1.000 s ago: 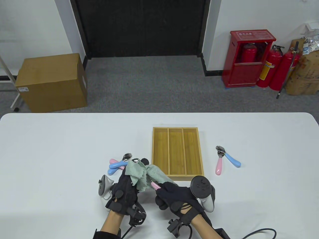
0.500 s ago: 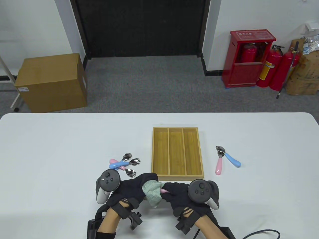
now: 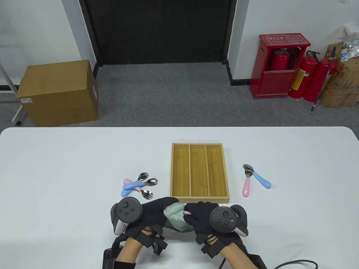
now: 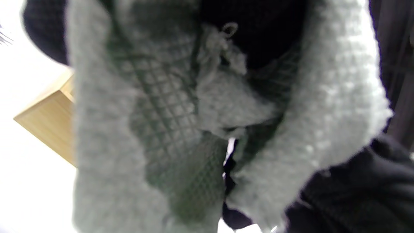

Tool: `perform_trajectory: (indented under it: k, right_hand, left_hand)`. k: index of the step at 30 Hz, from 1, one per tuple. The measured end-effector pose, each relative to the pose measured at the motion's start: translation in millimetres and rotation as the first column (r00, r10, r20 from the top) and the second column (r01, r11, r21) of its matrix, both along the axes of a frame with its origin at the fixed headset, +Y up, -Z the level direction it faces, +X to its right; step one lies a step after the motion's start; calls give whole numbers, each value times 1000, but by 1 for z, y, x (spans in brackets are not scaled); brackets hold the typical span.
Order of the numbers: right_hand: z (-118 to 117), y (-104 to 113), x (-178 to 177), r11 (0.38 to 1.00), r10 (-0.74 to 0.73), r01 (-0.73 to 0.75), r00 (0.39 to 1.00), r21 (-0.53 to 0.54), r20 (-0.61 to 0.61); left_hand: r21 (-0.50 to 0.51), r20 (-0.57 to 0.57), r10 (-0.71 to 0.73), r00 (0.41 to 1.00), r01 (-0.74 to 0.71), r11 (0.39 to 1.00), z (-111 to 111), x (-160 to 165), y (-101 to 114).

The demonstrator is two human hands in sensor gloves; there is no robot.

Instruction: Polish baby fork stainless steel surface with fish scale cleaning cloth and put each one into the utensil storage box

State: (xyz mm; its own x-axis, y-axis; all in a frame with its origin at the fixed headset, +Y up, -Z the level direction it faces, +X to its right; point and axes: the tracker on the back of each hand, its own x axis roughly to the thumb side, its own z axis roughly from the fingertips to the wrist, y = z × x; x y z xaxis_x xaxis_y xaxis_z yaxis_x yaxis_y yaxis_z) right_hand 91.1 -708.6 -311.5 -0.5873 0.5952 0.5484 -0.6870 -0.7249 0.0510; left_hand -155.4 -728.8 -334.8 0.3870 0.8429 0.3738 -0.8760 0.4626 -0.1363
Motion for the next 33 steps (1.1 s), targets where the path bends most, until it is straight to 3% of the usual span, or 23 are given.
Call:
perform_trajectory:
  k: [5,9,11,14,17,20,24,29,33]
  right_hand:
    - [-3,-8,1,978,-150,150,989,-146,5]
    - [-3,-18,-3,923,-260,249,966,-293,0]
    - [-2,-18,-5,911,-278,257,960,-323,-20]
    - [-1,-12,-7,937,-237,219,971,-273,-33]
    - [0,-10,-5,953,-193,179,980,-243,-37]
    - [-3,-11,-2,955,-185,171,982,-242,-35]
    - [-5,-10,3,983,-81,72,996,-170,-42]
    - [-5,-7,6,994,-47,41,997,-102,-55]
    - [-5,-6,5,997,-55,53,998,-64,-42]
  left_hand:
    - [-34,-69,178,982,-180,983,0,-5,-4]
    - [-30,-138,331,934,-338,941,3,-4,-7]
    - [-17,-141,387,911,-393,920,4,-4,-7]
    - [-31,-68,428,901,-430,902,2,-5,-7]
    - [10,-17,320,947,-320,948,2,-7,2]
    - [44,49,118,992,-121,992,4,-4,12]
    - [40,128,-83,988,78,996,5,8,12]
    - [-3,176,-100,979,102,995,4,14,3]
    - [1,91,-32,995,32,999,3,11,2]
